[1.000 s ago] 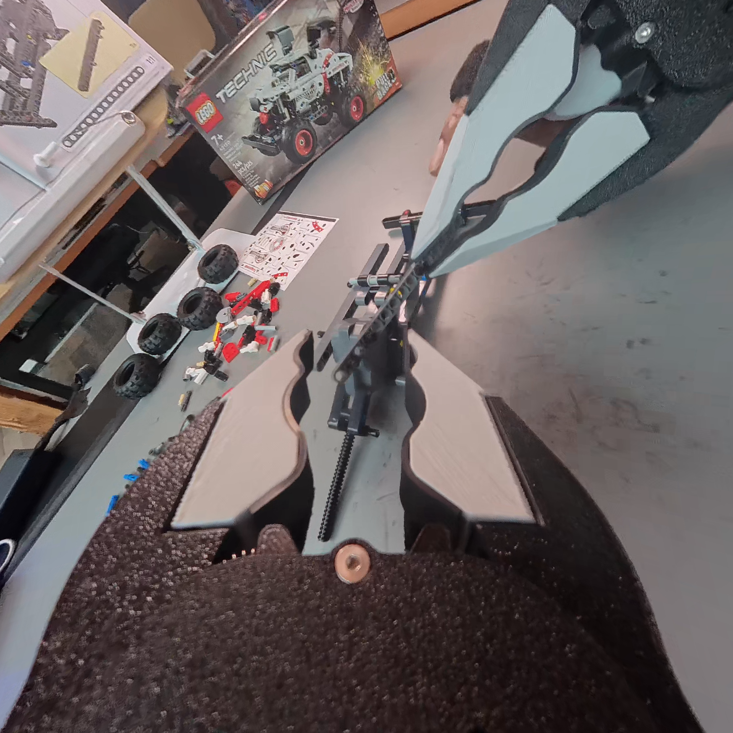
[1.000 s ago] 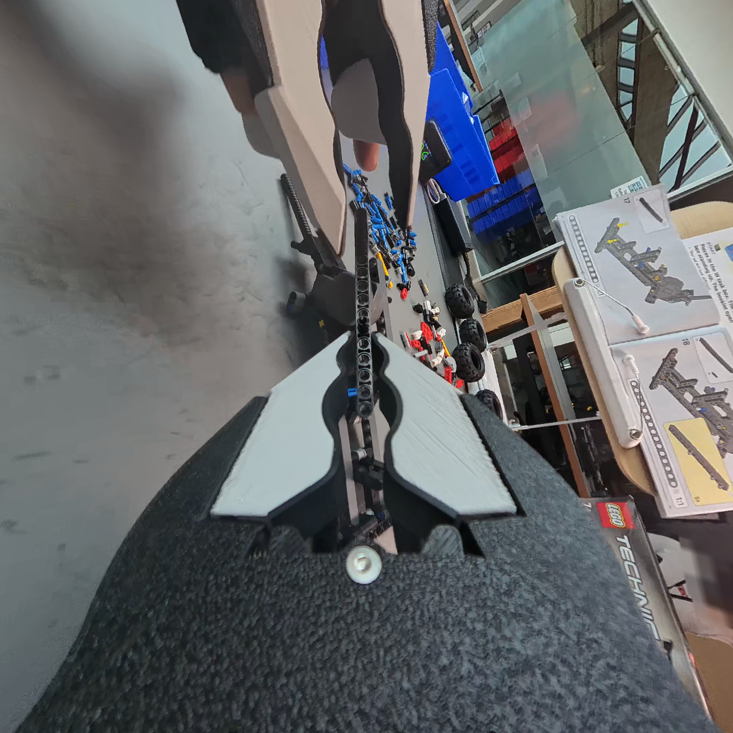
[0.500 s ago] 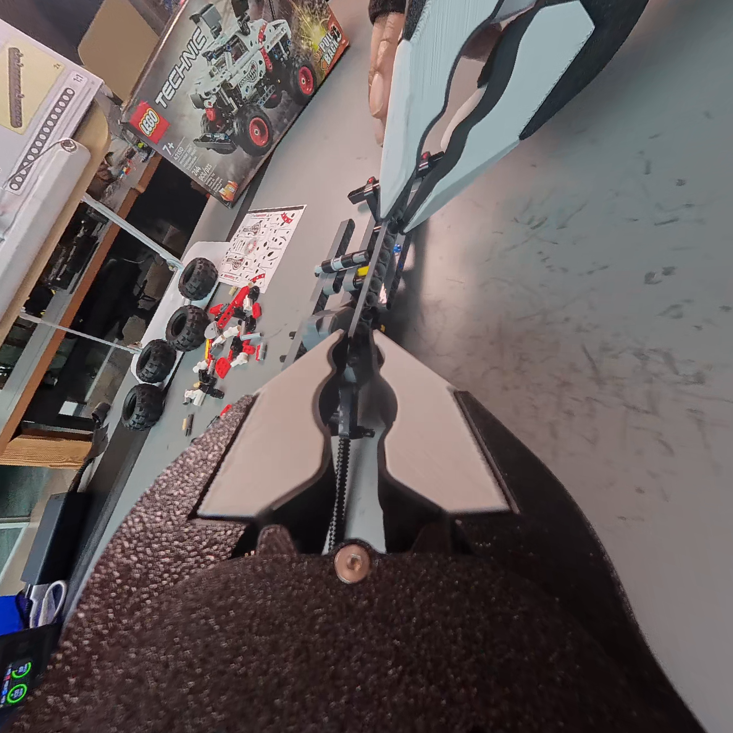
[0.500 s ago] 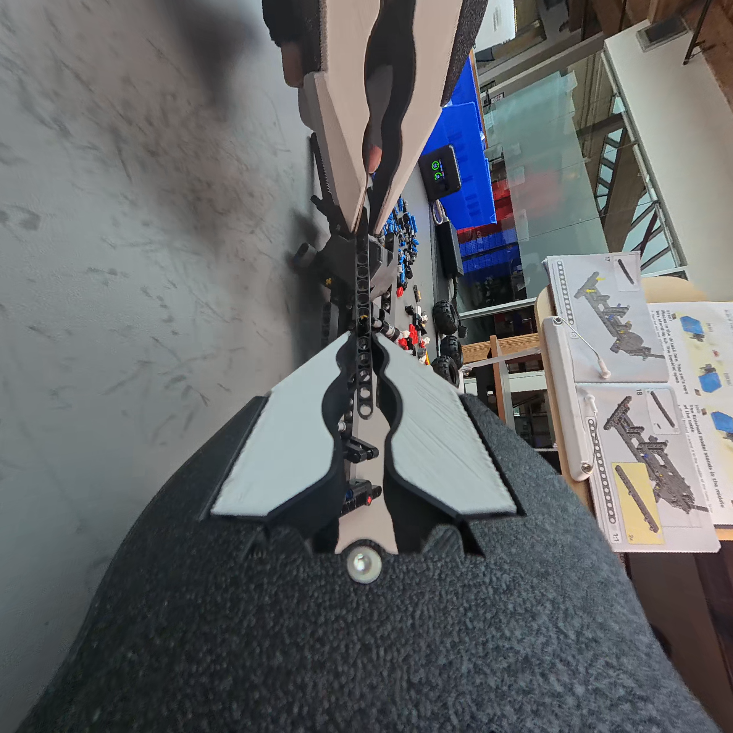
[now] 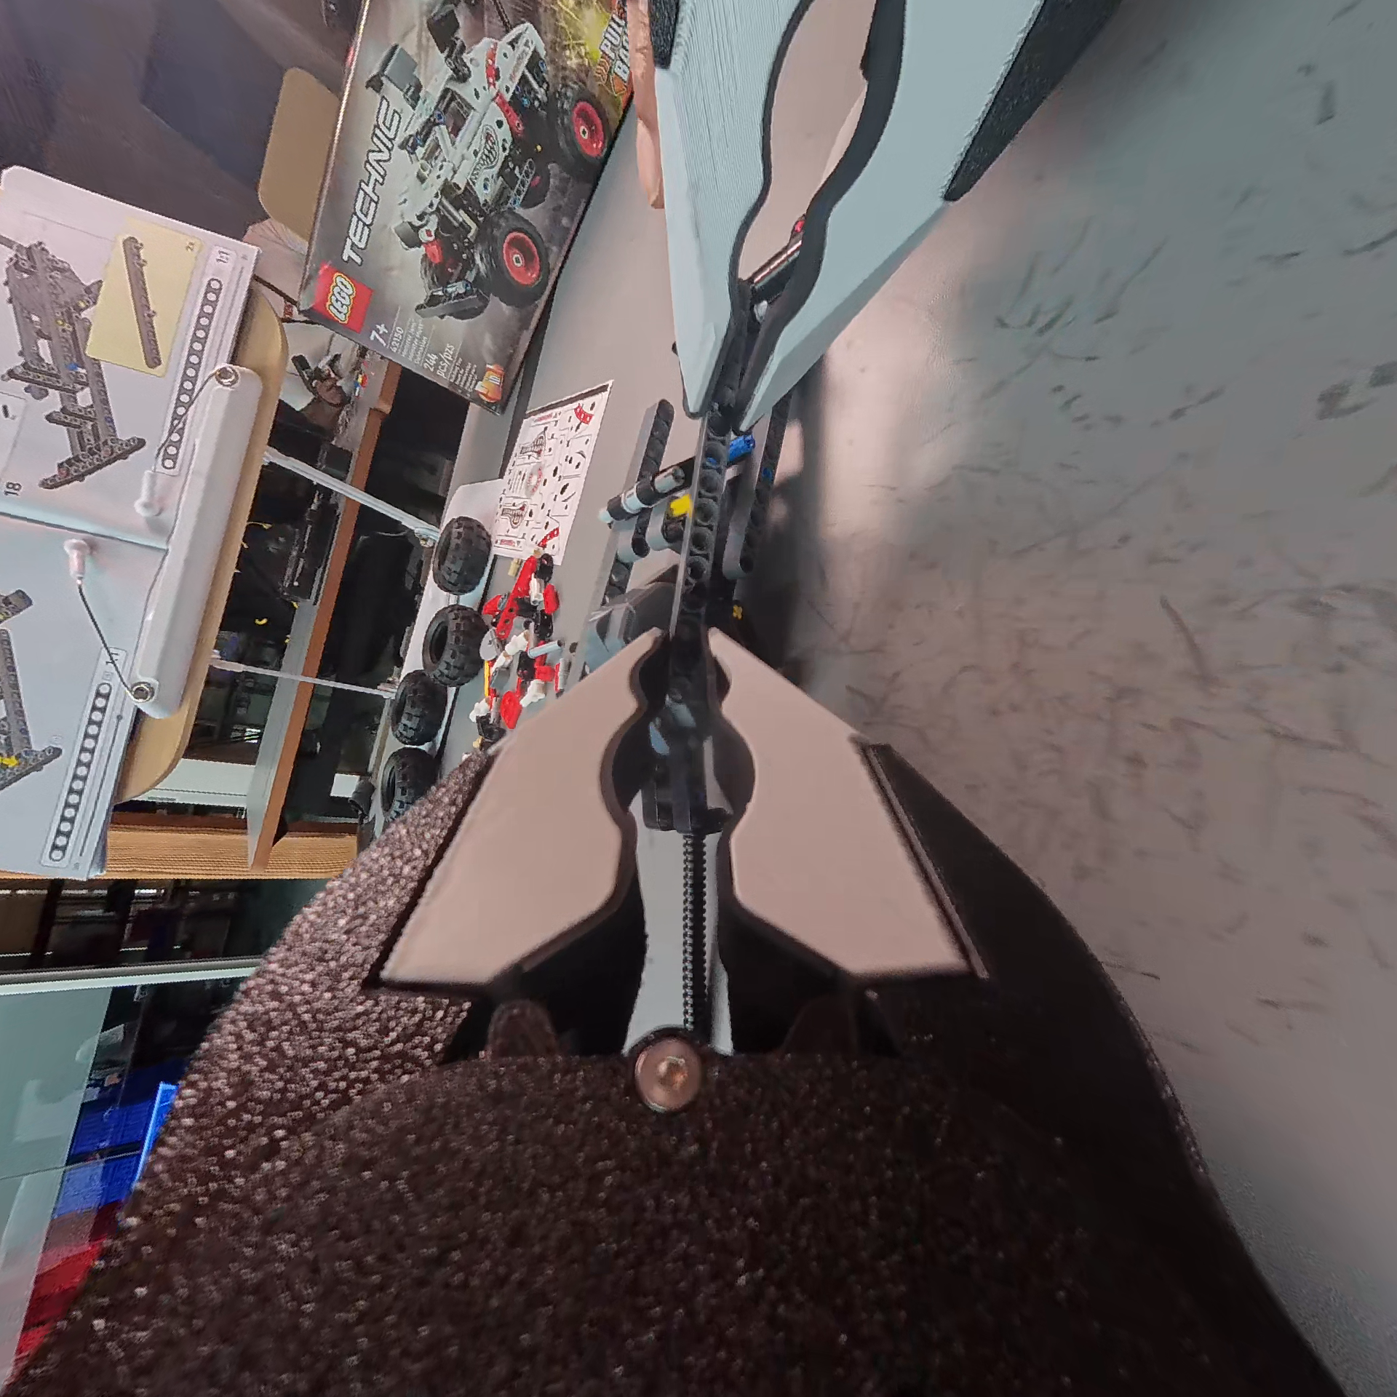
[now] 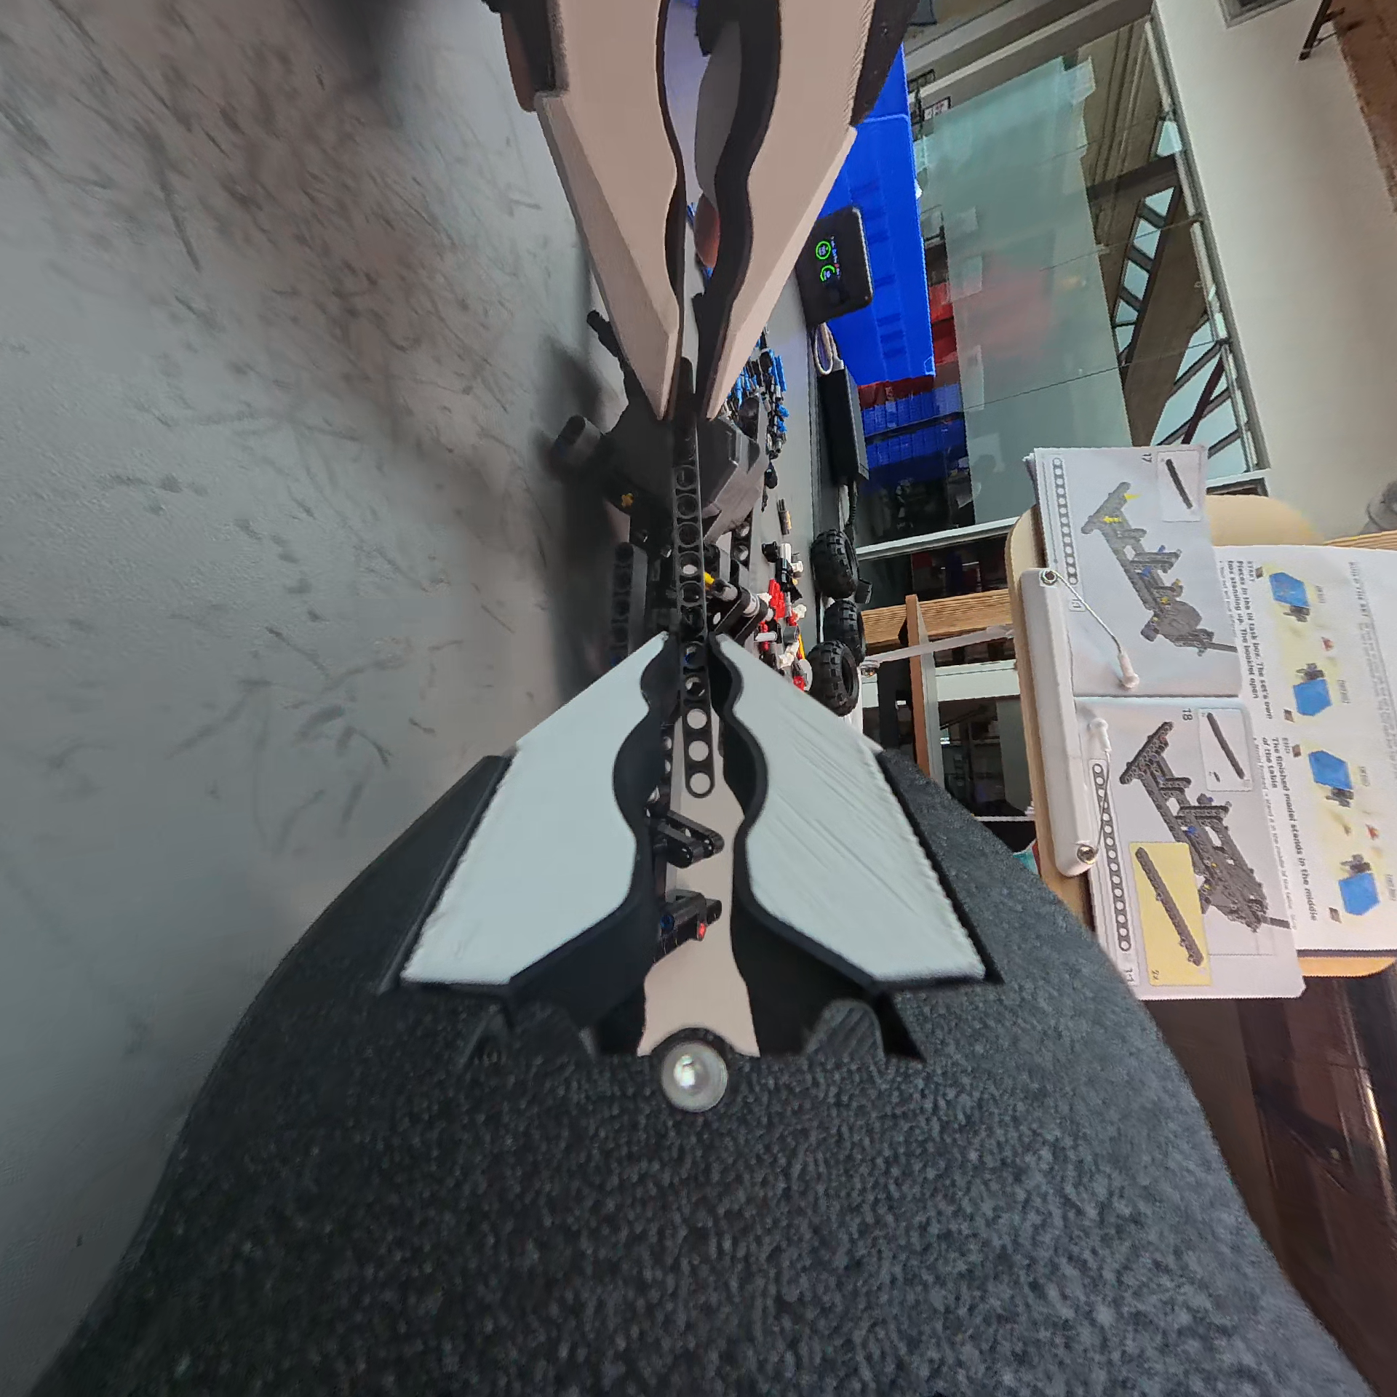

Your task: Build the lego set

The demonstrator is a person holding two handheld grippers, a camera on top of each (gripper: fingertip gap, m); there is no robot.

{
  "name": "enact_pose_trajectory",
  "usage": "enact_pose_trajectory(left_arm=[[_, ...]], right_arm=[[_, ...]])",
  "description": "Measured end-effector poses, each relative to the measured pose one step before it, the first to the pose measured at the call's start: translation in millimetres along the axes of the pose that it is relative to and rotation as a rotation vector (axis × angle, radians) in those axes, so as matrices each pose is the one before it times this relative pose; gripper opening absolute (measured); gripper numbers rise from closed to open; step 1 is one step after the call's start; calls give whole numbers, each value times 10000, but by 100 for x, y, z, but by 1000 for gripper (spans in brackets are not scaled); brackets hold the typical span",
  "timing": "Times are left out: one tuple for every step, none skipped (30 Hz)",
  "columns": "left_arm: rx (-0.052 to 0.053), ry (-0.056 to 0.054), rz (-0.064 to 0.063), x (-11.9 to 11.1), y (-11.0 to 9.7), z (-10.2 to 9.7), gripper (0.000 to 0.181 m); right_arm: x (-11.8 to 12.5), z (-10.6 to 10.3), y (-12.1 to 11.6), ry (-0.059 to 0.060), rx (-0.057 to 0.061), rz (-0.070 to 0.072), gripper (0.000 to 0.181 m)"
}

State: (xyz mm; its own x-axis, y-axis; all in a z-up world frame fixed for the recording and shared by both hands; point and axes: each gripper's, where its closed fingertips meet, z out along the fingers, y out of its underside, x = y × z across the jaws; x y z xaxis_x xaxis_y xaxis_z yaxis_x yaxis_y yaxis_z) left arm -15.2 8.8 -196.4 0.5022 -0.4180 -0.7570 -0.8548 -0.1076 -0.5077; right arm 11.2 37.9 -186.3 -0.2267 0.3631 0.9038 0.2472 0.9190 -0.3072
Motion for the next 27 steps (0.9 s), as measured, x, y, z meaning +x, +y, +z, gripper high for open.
enact_pose_trajectory(left_arm=[[-16, -58, -8, -86, 13, -29, 9], [-15, -52, -8, -76, 26, -25, 10], [-24, -31, 4, -42, 37, -4, 10], [-23, -36, 23, -42, 60, -1, 9], [-36, -60, 51, -66, 85, 3, 9], [-42, -60, 59, -72, 93, -2, 10], [-31, -42, 51, -35, 67, -16, 10], [-30, -34, 39, -33, 77, -21, 9], [-25, -28, 29, -30, 74, -22, 10], [-27, -16, 26, -19, 72, -27, 10], [-17, -27, 17, -40, 53, -15, 10], [-1, -37, 11, -74, 15, -15, 10], [-10, -30, 8, -58, 7, -1, 10], [-21, -7, 5, -20, 30, 26, 10], [-13, -13, 20, -11, 23, 44, 10], [-12, -30, 41, -37, 15, 27, 10], [-11, -26, 35, -32, 10, 14, 10], [0, -27, 13, -38, -5, 13, 10], [4, -23, 5, -44, 0, -11, 10], [7, -20, 5, -44, -6, 1, 10], [16, -31, 4, -52, -16, -12, 10], [10, -28, 2, -39, 9, 0, 10], [-3, -12, 0, -21, 13, -3, 10], [1, -25, 0, -31, 12, 4, 10], [8, -28, 2, -46, -4, -18, 10], [6, 1, -11, -14, 2, -14, 10], [4, 23, -45, 8, 19, -15, 10]], right_arm=[[98, 2, -83, 77, -4, -26, 7], [54, 32, -71, 57, -21, -22, 7], [92, 64, -34, 90, -48, -3, 7], [153, 82, -5, 119, -72, -4, 7], [38, 80, -64, 68, -32, -35, 7], [50, 94, -38, 90, -54, -14, 8], [-47, 97, -16, 28, -60, -21, 7], [-88, 87, -32, 15, -39, -24, 7], [-72, 81, -45, 26, -31, -13, 7], [-75, 80, -13, 4, -36, -25, 7], [-60, 67, -6, 7, -37, -12, 7], [-51, 71, 16, 8, -36, 3, 7], [-26, 58, 38, 13, -40, 13, 7], [-39, 47, 57, 6, -45, 18, 7], [-40, 48, 44, -4, -30, 16, 7], [-16, 38, 47, 17, -30, 21, 7], [-6, 58, 54, 12, -39, 36, 7], [-26, 51, 30, 6, -31, 26, 7], [-37, 49, 36, 1, -29, 5, 7], [-5, 52, 44, 24, -37, 5, 7], [-30, 62, 41, 20, -40, 4, 7], [-11, 61, 28, 32, -37, -6, 7], [15, 59, 32, 46, -40, -14, 7], [-8, 61, 25, 19, -33, -4, 7], [-20, 59, 33, 14, -17, 27, 7], [-4, 30, 22, 9, 1, 28, 7], [22, 21, 30, 14, 2, 19, 7]])
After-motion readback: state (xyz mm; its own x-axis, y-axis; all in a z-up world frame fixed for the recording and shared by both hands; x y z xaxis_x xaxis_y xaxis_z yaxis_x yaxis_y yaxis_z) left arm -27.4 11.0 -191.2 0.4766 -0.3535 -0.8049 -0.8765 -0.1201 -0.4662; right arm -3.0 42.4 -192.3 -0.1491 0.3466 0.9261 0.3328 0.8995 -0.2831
